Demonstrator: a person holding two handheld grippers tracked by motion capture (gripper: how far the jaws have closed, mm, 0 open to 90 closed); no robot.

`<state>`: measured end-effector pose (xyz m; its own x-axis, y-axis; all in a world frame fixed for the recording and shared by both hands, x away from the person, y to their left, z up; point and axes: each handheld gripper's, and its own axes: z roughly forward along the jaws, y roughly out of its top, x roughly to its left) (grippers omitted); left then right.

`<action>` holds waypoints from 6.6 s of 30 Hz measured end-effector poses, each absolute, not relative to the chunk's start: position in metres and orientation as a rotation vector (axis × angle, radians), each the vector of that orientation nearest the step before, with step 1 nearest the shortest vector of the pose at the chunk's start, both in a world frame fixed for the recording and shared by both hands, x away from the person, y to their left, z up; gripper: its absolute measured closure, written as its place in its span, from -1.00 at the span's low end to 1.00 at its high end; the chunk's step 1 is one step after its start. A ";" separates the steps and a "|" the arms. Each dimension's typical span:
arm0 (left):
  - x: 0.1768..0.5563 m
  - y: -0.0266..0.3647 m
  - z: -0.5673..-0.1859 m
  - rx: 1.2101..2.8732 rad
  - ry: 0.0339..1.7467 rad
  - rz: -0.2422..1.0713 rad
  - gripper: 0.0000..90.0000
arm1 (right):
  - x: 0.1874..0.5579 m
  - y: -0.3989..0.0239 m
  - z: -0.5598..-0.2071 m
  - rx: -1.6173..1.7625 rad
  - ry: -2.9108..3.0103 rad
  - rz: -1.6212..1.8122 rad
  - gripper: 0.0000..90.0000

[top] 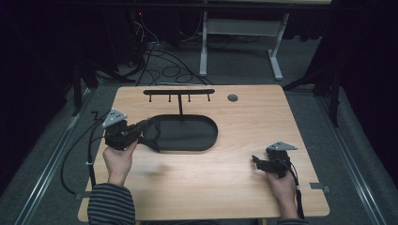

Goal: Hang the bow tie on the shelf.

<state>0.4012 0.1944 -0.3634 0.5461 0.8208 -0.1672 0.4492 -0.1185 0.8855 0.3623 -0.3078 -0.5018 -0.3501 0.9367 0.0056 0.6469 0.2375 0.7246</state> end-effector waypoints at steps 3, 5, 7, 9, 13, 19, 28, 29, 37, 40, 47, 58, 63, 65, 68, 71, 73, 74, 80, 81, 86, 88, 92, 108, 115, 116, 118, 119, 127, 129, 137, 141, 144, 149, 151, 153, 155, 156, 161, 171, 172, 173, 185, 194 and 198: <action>0.403 0.193 -0.362 1.765 1.064 0.459 0.98 | 0.362 -0.308 -0.502 1.450 2.084 0.899 -0.28; 0.405 0.192 -0.360 1.776 1.061 0.465 0.98 | 0.362 -0.308 -0.502 1.450 2.084 0.899 -0.28; 0.407 0.192 -0.357 1.773 1.058 0.469 0.98 | 0.362 -0.308 -0.502 1.451 2.084 0.900 -0.28; 0.410 0.193 -0.354 1.768 1.058 0.469 0.98 | 0.362 -0.308 -0.502 1.450 2.084 0.900 -0.28; 0.415 0.191 -0.349 1.769 1.056 0.479 0.98 | 0.362 -0.308 -0.502 1.449 2.084 0.899 -0.28; 0.424 0.189 -0.341 1.771 1.050 0.495 0.98 | 0.362 -0.308 -0.502 1.449 2.084 0.899 -0.28; 0.438 0.187 -0.338 1.764 1.065 0.498 0.98 | 0.362 -0.308 -0.502 1.450 2.085 0.900 -0.28; 0.439 0.187 -0.337 1.754 1.066 0.497 0.98 | 0.362 -0.308 -0.502 1.450 2.084 0.900 -0.28; 0.452 0.185 -0.336 1.754 1.090 0.512 0.98 | 0.362 -0.308 -0.502 1.449 2.085 0.900 -0.28; 0.455 0.184 -0.334 1.748 1.088 0.523 0.98 | 0.362 -0.308 -0.502 1.448 2.086 0.900 -0.28; 0.464 0.183 -0.336 1.734 1.114 0.533 0.98 | 0.362 -0.308 -0.502 1.447 2.086 0.899 -0.28; 0.476 0.184 -0.340 1.741 1.155 0.545 0.98 | 0.362 -0.307 -0.502 1.445 2.087 0.897 -0.28; 0.480 0.186 -0.343 1.743 1.177 0.551 0.97 | 0.362 -0.308 -0.502 1.446 2.087 0.898 -0.28; 0.481 0.187 -0.343 1.744 1.181 0.549 0.97 | 0.362 -0.308 -0.502 1.446 2.087 0.898 -0.28; 0.482 0.188 -0.344 1.748 1.191 0.548 0.97 | 0.362 -0.308 -0.502 1.446 2.087 0.898 -0.28; 0.483 0.189 -0.345 1.751 1.195 0.548 0.96 | 0.362 -0.308 -0.502 1.446 2.087 0.898 -0.28; 0.483 0.189 -0.345 1.755 1.196 0.547 0.96 | 0.362 -0.308 -0.502 1.446 2.087 0.897 -0.28; 0.483 0.188 -0.345 1.758 1.198 0.544 0.95 | 0.362 -0.308 -0.502 1.446 2.087 0.898 -0.28; 0.484 0.188 -0.347 1.770 1.204 0.536 0.93 | 0.362 -0.308 -0.502 1.444 2.087 0.898 -0.28; 0.484 0.188 -0.347 1.772 1.206 0.536 0.93 | 0.362 -0.308 -0.502 1.444 2.086 0.899 -0.28; 0.482 0.189 -0.346 1.763 1.200 0.536 0.92 | 0.362 -0.308 -0.502 1.447 2.088 0.899 -0.28; 0.481 0.189 -0.345 1.766 1.197 0.537 0.91 | 0.362 -0.308 -0.502 1.447 2.088 0.900 -0.28; 0.478 0.190 -0.344 1.764 1.193 0.535 0.87 | 0.362 -0.308 -0.502 1.447 2.089 0.899 -0.28; 0.463 0.194 -0.340 1.790 1.176 0.538 0.62 | 0.362 -0.308 -0.502 1.444 2.086 0.896 -0.28; 0.454 0.194 -0.334 1.799 1.155 0.546 0.54 | 0.362 -0.307 -0.502 1.445 2.087 0.896 -0.28; 0.453 0.194 -0.334 1.798 1.152 0.546 0.53 | 0.362 -0.307 -0.502 1.445 2.087 0.896 -0.28; 0.450 0.195 -0.332 1.800 1.149 0.548 0.51 | 0.362 -0.307 -0.502 1.442 2.087 0.896 -0.28; 0.449 0.195 -0.332 1.803 1.146 0.549 0.50 | 0.362 -0.307 -0.502 1.442 2.087 0.896 -0.28; 0.442 0.196 -0.329 1.804 1.134 0.550 0.47 | 0.362 -0.307 -0.502 1.442 2.087 0.896 -0.28; 0.440 0.197 -0.330 1.799 1.134 0.546 0.46 | 0.362 -0.307 -0.502 1.443 2.087 0.896 -0.28; 0.432 0.202 -0.331 1.783 1.136 0.530 0.43 | 0.362 -0.307 -0.502 1.442 2.087 0.895 -0.28; 0.428 0.203 -0.332 1.790 1.142 0.534 0.41 | 0.362 -0.307 -0.502 1.442 2.087 0.894 -0.28; 0.426 0.205 -0.333 1.787 1.145 0.534 0.41 | 0.362 -0.307 -0.502 1.443 2.087 0.894 -0.28; 0.423 0.209 -0.338 1.783 1.158 0.531 0.39 | 0.362 -0.307 -0.502 1.443 2.086 0.894 -0.28; 0.421 0.210 -0.339 1.787 1.161 0.529 0.39 | 0.362 -0.307 -0.502 1.443 2.087 0.894 -0.28; 0.419 0.210 -0.339 1.789 1.161 0.538 0.39 | 0.362 -0.307 -0.502 1.442 2.087 0.894 -0.28; 0.417 0.210 -0.340 1.787 1.159 0.538 0.38 | 0.362 -0.307 -0.502 1.442 2.087 0.894 -0.28; 0.416 0.211 -0.340 1.787 1.156 0.539 0.38 | 0.362 -0.307 -0.502 1.440 2.087 0.894 -0.28; 0.412 0.212 -0.342 1.786 1.156 0.539 0.38 | 0.362 -0.307 -0.502 1.440 2.087 0.894 -0.28; 0.405 0.213 -0.349 1.788 1.163 0.532 0.36 | 0.362 -0.307 -0.502 1.439 2.087 0.894 -0.28; 0.405 0.213 -0.350 1.790 1.163 0.532 0.36 | 0.362 -0.307 -0.502 1.439 2.087 0.894 -0.28; 0.404 0.213 -0.351 1.793 1.167 0.534 0.36 | 0.362 -0.307 -0.502 1.440 2.086 0.893 -0.28; 0.397 0.217 -0.361 1.791 1.181 0.518 0.35 | 0.362 -0.307 -0.502 1.438 2.087 0.893 -0.28; 0.390 0.217 -0.371 1.799 1.191 0.500 0.34 | 0.362 -0.307 -0.502 1.441 2.086 0.892 -0.28; 0.386 0.217 -0.373 1.800 1.191 0.498 0.34 | 0.362 -0.307 -0.502 1.441 2.086 0.892 -0.28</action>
<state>0.3859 0.2170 -0.3727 0.4565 0.8790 -0.1376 0.5197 -0.1379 0.8432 0.3620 -0.3071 -0.5019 -0.3532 0.9355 -0.0024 0.6446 0.2453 0.7241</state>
